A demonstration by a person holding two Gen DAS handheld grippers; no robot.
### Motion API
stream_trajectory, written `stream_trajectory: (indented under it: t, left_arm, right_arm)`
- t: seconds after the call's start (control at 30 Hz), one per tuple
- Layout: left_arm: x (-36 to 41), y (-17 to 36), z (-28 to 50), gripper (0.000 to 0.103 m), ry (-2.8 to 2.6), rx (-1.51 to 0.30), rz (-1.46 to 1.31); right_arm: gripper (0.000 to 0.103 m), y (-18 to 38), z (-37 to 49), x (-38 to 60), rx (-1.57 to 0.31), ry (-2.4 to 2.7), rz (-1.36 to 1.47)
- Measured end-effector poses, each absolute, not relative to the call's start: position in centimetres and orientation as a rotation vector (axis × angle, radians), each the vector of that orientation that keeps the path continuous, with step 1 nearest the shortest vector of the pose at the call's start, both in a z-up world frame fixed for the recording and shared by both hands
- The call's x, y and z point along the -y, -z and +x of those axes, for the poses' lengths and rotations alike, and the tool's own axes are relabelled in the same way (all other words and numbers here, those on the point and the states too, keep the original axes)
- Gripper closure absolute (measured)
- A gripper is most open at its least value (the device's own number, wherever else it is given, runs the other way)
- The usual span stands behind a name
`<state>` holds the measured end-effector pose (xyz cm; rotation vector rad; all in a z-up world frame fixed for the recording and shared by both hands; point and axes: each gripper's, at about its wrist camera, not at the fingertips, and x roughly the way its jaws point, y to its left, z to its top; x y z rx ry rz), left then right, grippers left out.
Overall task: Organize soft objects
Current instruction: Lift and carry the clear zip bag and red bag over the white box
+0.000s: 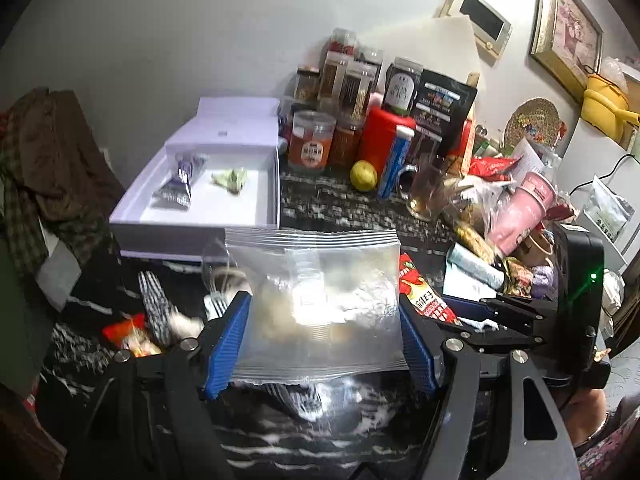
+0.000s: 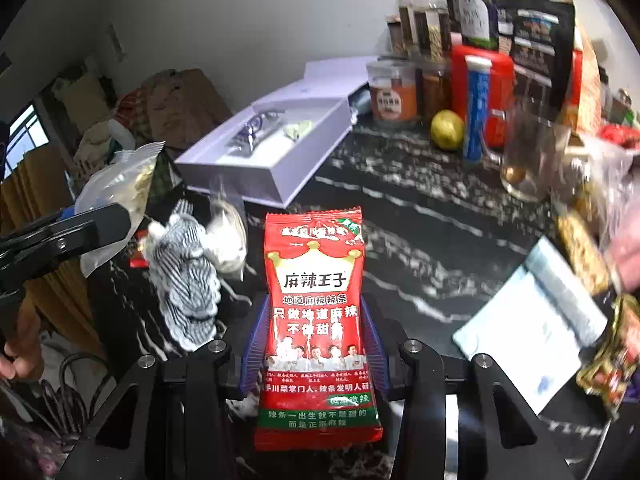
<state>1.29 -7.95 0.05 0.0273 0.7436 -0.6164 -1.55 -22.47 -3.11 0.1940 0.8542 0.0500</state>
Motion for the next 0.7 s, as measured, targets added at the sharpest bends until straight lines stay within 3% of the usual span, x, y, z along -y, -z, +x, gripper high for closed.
stream_trajectory:
  t: [0.7]
  left_arm:
    - [5.5,-5.2,8.7,0.033,0.525,-0.577,-0.007]
  right_arm:
    - [0.059,-4.4,5.6,21.3,-0.650,-0.126,0.148]
